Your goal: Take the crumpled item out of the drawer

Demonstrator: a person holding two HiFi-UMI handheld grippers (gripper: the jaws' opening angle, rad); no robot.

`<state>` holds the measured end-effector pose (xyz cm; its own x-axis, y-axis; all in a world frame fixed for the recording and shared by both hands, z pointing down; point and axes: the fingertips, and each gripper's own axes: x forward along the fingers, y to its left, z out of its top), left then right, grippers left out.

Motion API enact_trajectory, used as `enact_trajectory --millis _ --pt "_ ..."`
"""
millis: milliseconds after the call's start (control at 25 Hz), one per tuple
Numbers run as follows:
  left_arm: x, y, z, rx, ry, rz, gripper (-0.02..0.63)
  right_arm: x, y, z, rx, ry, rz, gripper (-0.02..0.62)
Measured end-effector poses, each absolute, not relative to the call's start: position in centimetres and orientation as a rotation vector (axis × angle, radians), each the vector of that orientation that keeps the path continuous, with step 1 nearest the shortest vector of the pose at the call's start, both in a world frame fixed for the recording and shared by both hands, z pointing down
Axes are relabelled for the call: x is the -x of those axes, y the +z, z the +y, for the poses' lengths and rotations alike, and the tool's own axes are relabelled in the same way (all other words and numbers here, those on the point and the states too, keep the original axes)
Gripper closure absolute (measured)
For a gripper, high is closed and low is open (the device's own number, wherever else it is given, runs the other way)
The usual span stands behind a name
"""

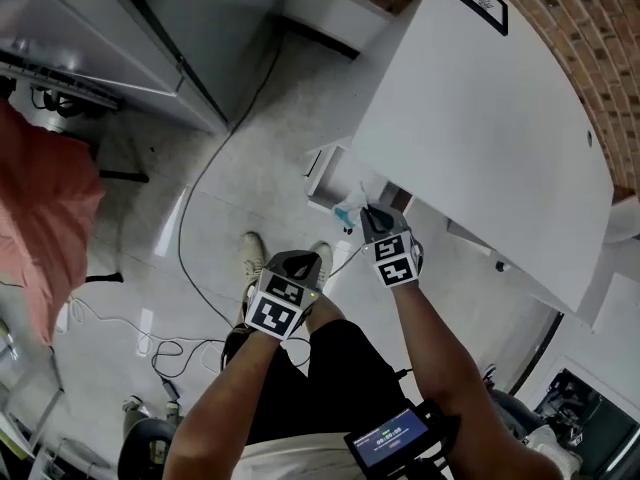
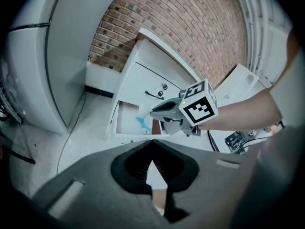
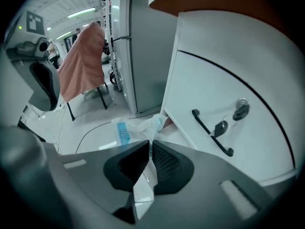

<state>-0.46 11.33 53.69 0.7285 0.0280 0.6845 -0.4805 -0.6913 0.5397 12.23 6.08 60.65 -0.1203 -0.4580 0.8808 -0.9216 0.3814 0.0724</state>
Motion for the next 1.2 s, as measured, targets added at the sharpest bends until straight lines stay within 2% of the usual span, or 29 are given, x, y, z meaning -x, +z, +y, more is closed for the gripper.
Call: enact_trajectory --millis 600,1200 --pt "4.1 46.8 9.9 -2.313 0.897 -0.248 0.603 -10.5 48.3 9.2 -1.515 0.787 -1.833 0.566" --pt "4.4 34.9 7.1 -2.489 0.808 -0.125 0.603 -10.8 35.0 12.1 -1.793 0.779 -1.859 0.565"
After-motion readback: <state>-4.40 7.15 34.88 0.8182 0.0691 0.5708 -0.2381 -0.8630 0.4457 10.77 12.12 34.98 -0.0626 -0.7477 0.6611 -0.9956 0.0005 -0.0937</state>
